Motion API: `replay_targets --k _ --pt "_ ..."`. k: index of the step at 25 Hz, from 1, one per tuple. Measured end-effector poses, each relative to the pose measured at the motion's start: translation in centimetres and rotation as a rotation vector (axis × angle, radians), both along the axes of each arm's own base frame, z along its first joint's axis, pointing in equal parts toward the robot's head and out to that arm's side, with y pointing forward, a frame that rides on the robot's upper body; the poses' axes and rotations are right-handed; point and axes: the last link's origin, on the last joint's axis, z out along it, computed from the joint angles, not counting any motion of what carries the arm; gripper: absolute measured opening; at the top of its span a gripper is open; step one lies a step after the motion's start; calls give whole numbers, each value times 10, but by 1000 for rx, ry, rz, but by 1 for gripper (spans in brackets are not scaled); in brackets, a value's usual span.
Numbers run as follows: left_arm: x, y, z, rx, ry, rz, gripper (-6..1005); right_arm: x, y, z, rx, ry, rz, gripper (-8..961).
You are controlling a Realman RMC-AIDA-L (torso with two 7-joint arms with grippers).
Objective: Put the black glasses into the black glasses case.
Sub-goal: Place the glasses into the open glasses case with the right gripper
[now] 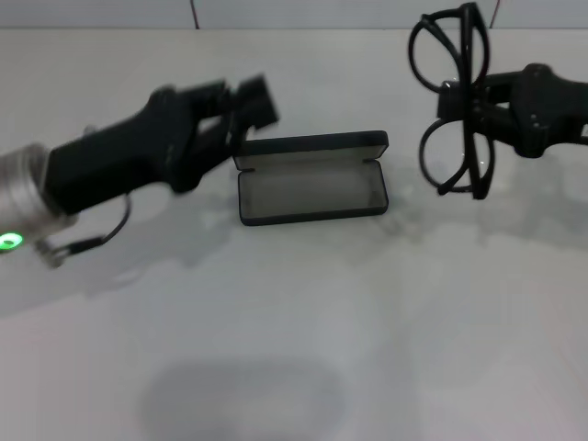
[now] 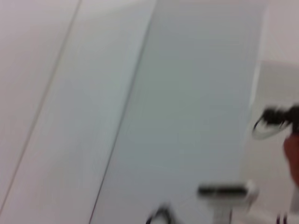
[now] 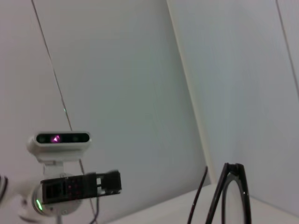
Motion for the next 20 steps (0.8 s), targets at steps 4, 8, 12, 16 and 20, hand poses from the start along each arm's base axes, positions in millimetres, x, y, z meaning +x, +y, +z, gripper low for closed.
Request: replay_targets --k 4,8,12,16,20 --pt "-29 -10 7 -91 149 44 215 -8 0 14 62 -104 127 111" --pt "-42 -17 8 -111 203 69 358 -27 -8 16 83 -270 309 111" --pt "-46 -16 3 -117 226 105 509 -49 -17 6 118 -475 486 111" --pt "-51 -16 2 -118 236 137 630 -66 -19 -18 158 -645 612 111" --pt "-55 -14 1 -108 250 167 630 -73 -16 -47 182 -791 673 111"
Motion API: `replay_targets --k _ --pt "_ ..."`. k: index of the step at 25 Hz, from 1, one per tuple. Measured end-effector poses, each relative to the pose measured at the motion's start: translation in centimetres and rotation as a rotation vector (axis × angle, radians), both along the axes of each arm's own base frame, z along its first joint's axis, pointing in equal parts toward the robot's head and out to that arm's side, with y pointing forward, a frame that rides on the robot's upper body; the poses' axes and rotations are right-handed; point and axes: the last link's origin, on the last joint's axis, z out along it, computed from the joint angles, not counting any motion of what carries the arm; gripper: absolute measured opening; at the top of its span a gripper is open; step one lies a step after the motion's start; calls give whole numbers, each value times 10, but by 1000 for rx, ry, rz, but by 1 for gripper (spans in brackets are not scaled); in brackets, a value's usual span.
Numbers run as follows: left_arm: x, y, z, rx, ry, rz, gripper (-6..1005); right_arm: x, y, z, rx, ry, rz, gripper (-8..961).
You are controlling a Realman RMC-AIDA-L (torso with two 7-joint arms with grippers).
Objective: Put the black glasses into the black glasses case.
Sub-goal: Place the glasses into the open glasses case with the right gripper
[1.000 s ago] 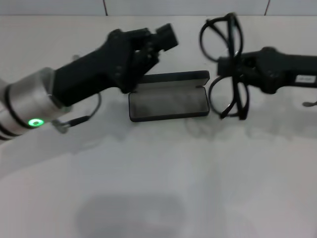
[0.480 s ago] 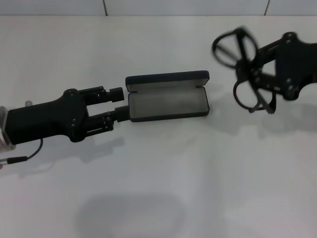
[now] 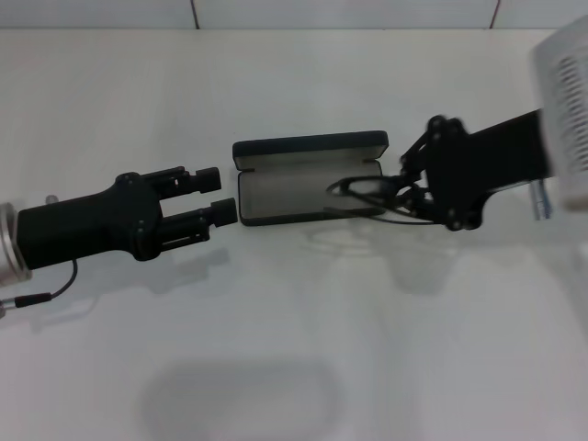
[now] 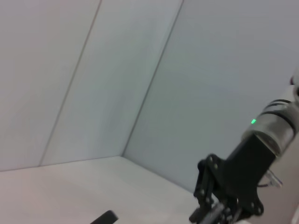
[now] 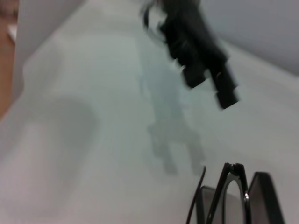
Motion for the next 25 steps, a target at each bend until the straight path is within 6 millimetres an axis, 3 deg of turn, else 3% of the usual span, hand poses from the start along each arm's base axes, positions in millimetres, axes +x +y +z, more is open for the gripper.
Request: replay_targets --k 5,13,25 --pt "-4 3 -1 13 14 28 629 -8 11 -33 -6 -91 32 111" --pt "-7 4 -2 28 25 53 628 -23 34 -71 12 -180 65 111" --pt "-7 4 -7 29 21 64 627 -31 46 -88 79 -190 100 110"
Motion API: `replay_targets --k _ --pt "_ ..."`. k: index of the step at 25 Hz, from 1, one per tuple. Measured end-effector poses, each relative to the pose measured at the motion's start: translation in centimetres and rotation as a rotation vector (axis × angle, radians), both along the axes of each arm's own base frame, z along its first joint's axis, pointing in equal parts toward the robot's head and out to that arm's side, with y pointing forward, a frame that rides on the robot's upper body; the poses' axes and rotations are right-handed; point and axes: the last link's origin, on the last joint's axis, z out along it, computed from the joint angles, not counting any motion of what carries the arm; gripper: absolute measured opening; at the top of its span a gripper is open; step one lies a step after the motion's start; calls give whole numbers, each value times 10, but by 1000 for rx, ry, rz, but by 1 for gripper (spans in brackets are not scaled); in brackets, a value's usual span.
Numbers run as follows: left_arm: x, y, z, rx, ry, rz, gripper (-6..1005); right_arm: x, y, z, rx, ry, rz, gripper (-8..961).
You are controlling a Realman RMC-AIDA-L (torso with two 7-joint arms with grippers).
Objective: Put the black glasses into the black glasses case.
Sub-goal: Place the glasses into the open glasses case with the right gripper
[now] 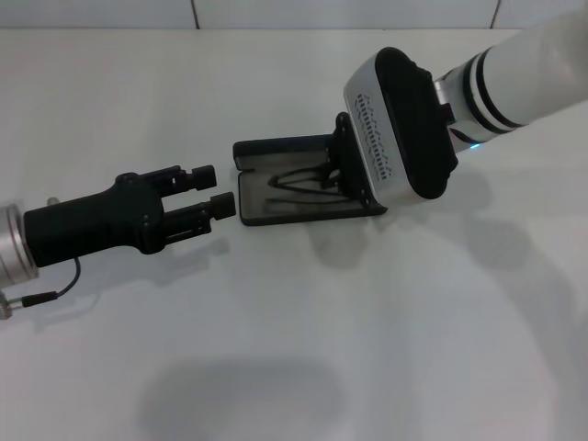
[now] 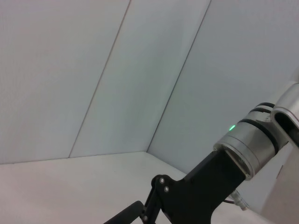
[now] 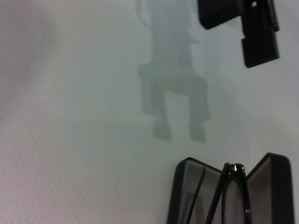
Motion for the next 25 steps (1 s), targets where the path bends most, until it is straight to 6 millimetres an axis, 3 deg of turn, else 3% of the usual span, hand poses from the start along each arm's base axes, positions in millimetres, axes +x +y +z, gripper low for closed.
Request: replay_targets --k 25 --pt "6 0 -8 -23 -9 -12 624 -10 24 -5 85 -18 34 110"
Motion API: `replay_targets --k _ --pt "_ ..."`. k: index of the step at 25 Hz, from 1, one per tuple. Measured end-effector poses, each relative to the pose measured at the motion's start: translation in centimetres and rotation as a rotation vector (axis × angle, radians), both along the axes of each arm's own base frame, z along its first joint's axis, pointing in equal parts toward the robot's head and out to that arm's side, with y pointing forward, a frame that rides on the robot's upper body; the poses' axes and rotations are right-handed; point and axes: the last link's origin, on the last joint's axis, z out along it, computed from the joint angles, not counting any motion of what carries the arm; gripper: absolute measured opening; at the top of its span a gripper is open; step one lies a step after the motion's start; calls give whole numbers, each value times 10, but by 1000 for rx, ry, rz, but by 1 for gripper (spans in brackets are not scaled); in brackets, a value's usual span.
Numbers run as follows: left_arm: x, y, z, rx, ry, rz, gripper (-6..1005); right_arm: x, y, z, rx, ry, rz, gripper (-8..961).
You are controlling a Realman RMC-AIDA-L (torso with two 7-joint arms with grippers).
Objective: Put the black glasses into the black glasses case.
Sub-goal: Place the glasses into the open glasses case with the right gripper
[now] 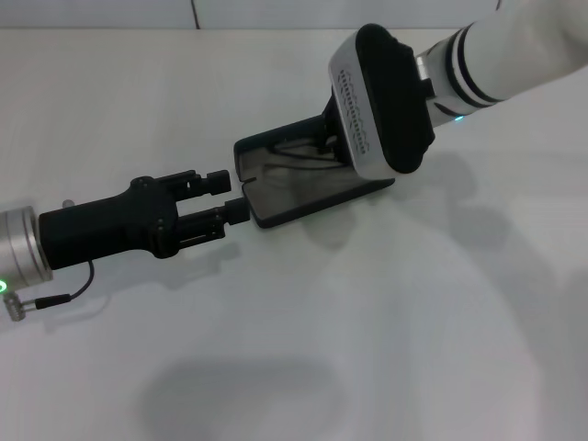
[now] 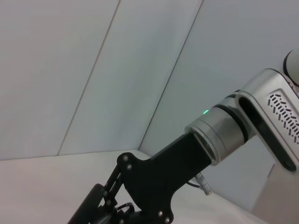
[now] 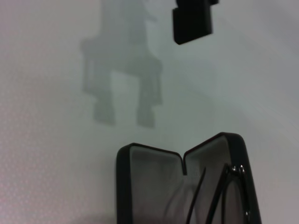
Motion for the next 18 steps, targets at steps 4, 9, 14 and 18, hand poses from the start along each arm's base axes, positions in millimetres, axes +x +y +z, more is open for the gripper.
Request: replay_targets --k 4,9,14,18 --pt "0 0 0 -1 1 -1 624 -2 -3 -4 -11 -21 28 111" --pt "0 0 -1 -5 0 3 628 -7 -4 -6 -12 -13 41 114" --pt "0 -1 -3 -11 1 3 633 -9 -3 -6 -10 -11 50 232" --pt "-1 -1 -3 -11 2 3 637 -9 -4 -6 -15 -15 61 356"
